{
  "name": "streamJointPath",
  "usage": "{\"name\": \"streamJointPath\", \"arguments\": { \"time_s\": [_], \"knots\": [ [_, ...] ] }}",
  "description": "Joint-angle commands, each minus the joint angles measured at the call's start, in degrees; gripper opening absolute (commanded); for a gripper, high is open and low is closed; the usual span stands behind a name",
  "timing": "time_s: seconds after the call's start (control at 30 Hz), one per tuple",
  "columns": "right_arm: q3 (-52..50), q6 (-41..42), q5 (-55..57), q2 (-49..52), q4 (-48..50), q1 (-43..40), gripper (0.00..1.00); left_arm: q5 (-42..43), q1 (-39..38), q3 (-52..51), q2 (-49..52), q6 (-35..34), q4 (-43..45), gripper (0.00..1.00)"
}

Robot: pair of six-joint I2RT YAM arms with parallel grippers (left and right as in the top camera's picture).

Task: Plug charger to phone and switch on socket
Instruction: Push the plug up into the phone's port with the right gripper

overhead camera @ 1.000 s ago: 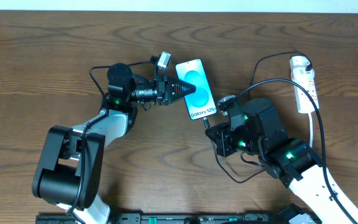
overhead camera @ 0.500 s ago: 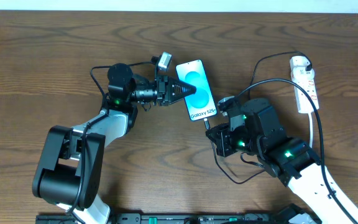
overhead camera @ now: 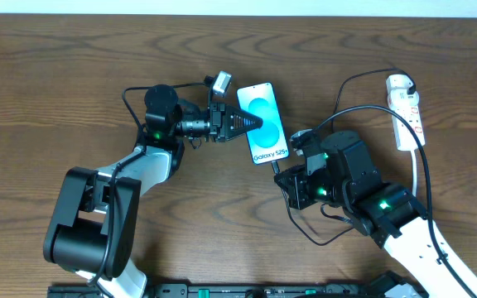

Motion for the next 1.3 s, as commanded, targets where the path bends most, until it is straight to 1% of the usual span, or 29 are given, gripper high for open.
{"name": "streamJointPath", "arguments": {
  "time_s": [0.0,0.2,0.5,0.6,1.27],
  "knots": [
    [0.28,0.59,-1.09,0.11,0.11,0.46,0.01,0.26,-0.13,1.36,-0.42,2.51,0.70,0.08],
    [0.31,0.59,-1.49,0.11,-0.90,0.46,0.01,-2.71,-0.11,1.36,-0.42,2.69,0.70,0.07],
    [0.31,0.57,-0.96,0.11,-1.11,0.44,0.01,-4.46,-0.11,1.25,-0.42,3.19,0.70,0.08],
    [0.31,0.57,-0.33,0.11,-0.92,0.44,0.01,-4.42,-0.11,1.20,-0.42,4.20,0.68,0.07],
    [0.31,0.59,1.79,0.11,0.11,0.44,0.01,-3.54,-0.11,1.09,-0.42,3.72,0.68,0.07]
  ]
}}
